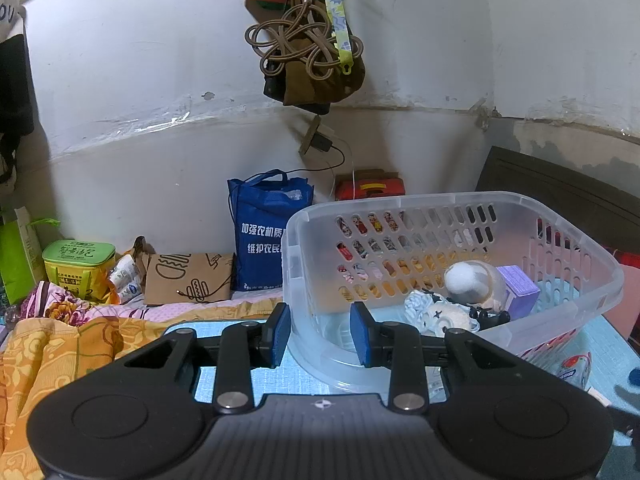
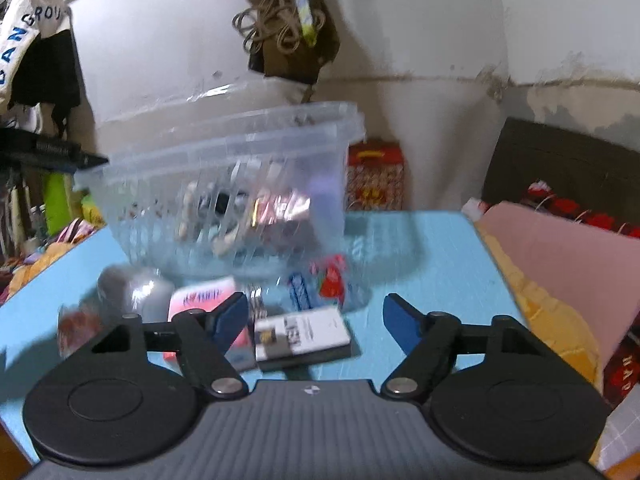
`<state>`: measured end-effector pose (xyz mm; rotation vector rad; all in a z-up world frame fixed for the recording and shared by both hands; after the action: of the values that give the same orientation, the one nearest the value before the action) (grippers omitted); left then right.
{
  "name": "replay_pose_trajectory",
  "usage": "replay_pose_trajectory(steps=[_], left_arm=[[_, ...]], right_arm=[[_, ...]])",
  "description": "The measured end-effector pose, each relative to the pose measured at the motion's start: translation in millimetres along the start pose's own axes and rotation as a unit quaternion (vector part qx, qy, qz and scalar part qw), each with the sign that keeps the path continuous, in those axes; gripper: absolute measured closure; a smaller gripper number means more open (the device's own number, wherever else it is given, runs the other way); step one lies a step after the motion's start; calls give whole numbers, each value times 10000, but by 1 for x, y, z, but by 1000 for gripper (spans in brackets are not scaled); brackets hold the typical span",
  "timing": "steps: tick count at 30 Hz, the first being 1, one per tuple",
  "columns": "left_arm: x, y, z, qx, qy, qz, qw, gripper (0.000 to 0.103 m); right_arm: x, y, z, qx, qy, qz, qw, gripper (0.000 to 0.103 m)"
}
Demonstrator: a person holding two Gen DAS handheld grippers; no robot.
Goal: Organize objects
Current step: 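Grasp the white KENT cigarette pack with the right tool, then lift the KENT pack over the basket and open the right tool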
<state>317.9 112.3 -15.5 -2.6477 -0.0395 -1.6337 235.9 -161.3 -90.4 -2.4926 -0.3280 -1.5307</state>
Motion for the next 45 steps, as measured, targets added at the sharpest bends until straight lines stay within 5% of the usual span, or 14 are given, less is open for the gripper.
replay_pose_trajectory(steps=[6, 13, 17, 25, 26, 31, 45], left_arm=[[1, 1, 1, 11, -7, 6, 10000, 66], [1, 1, 2, -15, -11, 6, 10000, 66], [1, 2, 2, 68, 25, 67, 10000, 66], [2, -1, 2, -29, -36, -28, 10000, 65], [1, -1, 1, -33, -29, -19, 10000, 65], [0, 0, -2, -82, -11, -6, 10000, 64], [-1, -2, -3, -122, 75, 27, 9999, 63]], right_arm=[[-8, -9, 9, 236, -258, -281, 9990, 27], [-13, 5, 5, 260, -239, 306, 9989, 27], [-17, 18, 14, 164, -486, 692, 9963, 39], [-20, -3, 16, 495, -620, 37, 9968, 40], [-20, -2, 15, 525, -603, 74, 9968, 46], [-17, -1, 0, 498, -115, 73, 9987, 86], [8, -5, -45, 228, 1239, -85, 9920, 86]])
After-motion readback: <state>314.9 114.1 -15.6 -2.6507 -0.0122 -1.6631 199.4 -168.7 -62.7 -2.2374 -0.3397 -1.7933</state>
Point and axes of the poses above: each gripper's, at about its wrist camera, not at the fingertips, and z roughly the way its jaws point, y to its right, x to its top, the point moved 10 cm from there along z, roughly the way its jaws point
